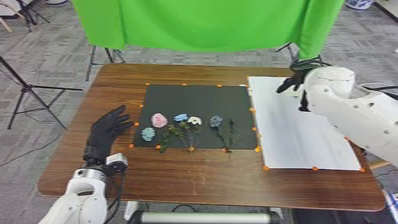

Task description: Arrange flowers

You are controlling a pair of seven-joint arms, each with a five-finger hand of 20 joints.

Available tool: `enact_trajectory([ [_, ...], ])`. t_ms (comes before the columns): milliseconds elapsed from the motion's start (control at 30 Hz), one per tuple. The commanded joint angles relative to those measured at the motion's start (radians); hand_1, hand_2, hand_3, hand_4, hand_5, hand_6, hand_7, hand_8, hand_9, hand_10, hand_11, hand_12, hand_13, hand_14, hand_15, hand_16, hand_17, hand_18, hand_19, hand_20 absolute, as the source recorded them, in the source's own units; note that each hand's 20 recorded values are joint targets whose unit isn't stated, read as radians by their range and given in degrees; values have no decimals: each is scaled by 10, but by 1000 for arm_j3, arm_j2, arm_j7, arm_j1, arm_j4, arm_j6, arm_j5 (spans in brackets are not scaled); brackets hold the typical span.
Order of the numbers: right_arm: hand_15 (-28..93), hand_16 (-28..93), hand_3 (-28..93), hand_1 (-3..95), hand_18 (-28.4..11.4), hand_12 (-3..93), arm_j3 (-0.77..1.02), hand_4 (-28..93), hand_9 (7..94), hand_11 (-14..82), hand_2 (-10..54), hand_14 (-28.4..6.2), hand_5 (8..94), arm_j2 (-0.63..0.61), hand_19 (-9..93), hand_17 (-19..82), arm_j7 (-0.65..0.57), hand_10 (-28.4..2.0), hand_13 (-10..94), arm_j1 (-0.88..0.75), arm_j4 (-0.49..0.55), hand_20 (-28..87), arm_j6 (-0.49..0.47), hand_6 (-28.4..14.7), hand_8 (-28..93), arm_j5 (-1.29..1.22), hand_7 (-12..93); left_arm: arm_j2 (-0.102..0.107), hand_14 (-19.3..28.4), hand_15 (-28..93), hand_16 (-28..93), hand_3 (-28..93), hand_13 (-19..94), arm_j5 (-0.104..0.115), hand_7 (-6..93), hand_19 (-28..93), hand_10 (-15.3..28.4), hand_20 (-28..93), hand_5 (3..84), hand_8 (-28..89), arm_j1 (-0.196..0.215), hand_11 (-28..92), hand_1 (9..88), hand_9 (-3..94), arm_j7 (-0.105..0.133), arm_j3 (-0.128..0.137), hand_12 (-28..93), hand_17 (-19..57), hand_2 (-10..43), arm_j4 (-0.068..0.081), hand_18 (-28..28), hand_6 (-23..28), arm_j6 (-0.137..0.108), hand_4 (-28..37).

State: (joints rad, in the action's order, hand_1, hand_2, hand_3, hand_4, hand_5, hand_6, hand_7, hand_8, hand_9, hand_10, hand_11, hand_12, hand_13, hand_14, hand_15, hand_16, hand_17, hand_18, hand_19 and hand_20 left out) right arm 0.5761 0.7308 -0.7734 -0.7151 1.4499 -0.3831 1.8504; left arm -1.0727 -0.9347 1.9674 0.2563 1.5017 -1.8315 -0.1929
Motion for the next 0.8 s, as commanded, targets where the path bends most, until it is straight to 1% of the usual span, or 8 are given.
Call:
enact_trajectory([
  [33, 573, 262, 585, 176, -155, 67, 6, -183, 543, 62, -95, -38, 300, -6, 932, 658, -7, -231, 927, -79, -15, 499, 66, -7, -61, -3, 40, -13, 170, 307, 3, 709, 374, 2, 147, 113, 125, 203, 435, -82, 30, 181, 196, 438, -37, -20, 111, 58, 0, 22, 152, -14, 14, -283],
  [200, 601, 253, 623, 272, -144, 82, -27, -173, 634, 77, -95, -24, 429, -12, 932, 681, 1, -184, 937, -110, -7, 522, 179, 5, -85, 22, 99, -13, 170, 306, 2, 706, 374, -1, 147, 113, 126, 203, 436, -82, 31, 181, 200, 438, -44, -18, 111, 58, 2, 20, 151, -15, 15, -283],
  [300, 633, 231, 660, 369, -134, 93, -33, -178, 708, 95, -91, -15, 538, -12, 932, 699, 4, -148, 937, -127, -4, 533, 200, 15, -106, 35, 140, -12, 170, 305, 2, 705, 374, 0, 147, 113, 126, 203, 435, -83, 32, 182, 200, 438, -47, -19, 112, 58, 3, 19, 151, -15, 14, -283],
  [367, 646, 220, 674, 431, -132, 100, -46, -189, 748, 110, -84, -10, 595, -15, 932, 703, 16, -128, 937, -134, -5, 536, 246, 20, -115, 51, 158, -12, 170, 306, 2, 706, 374, 0, 146, 113, 125, 203, 435, -83, 34, 182, 200, 438, -49, -18, 112, 58, 3, 18, 151, -14, 13, -283],
  [433, 653, 211, 630, 500, -128, 107, -55, -208, 788, 119, -78, -6, 674, -23, 932, 705, 18, -122, 937, -140, 0, 534, 293, 11, -28, 67, 176, -11, 169, 307, 3, 705, 374, -1, 145, 113, 125, 203, 435, -82, 34, 182, 200, 438, -52, -17, 111, 58, 3, 18, 152, -14, 14, -283],
  [533, 667, 199, 617, 566, -123, 142, -54, -215, 843, 101, -73, -2, 766, -33, 932, 714, 24, -113, 937, -146, 9, 527, 340, 5, 18, 77, 175, -11, 170, 307, 3, 706, 374, 0, 143, 114, 126, 203, 434, -82, 36, 182, 200, 438, -59, -14, 111, 57, 3, 17, 152, -11, 14, -283],
  [667, 675, 195, 619, 589, -120, 153, -12, -223, 865, 85, -81, 3, 790, -54, 932, 722, 35, -113, 937, -160, 45, 523, 405, 5, 19, 85, 177, -9, 170, 307, 2, 707, 373, 0, 140, 115, 126, 203, 431, -81, 34, 182, 200, 437, -57, -13, 111, 57, 3, 17, 152, -7, 14, -283],
  [800, 677, 193, 622, 591, -117, 153, 99, -226, 869, 82, -81, 4, 795, -84, 932, 725, 45, -115, 937, -201, 134, 521, 504, 3, 19, 42, 176, -6, 170, 307, 2, 707, 374, -1, 138, 116, 127, 203, 429, -79, 36, 182, 200, 437, -63, -11, 111, 57, 3, 16, 152, -3, 15, -283],
])
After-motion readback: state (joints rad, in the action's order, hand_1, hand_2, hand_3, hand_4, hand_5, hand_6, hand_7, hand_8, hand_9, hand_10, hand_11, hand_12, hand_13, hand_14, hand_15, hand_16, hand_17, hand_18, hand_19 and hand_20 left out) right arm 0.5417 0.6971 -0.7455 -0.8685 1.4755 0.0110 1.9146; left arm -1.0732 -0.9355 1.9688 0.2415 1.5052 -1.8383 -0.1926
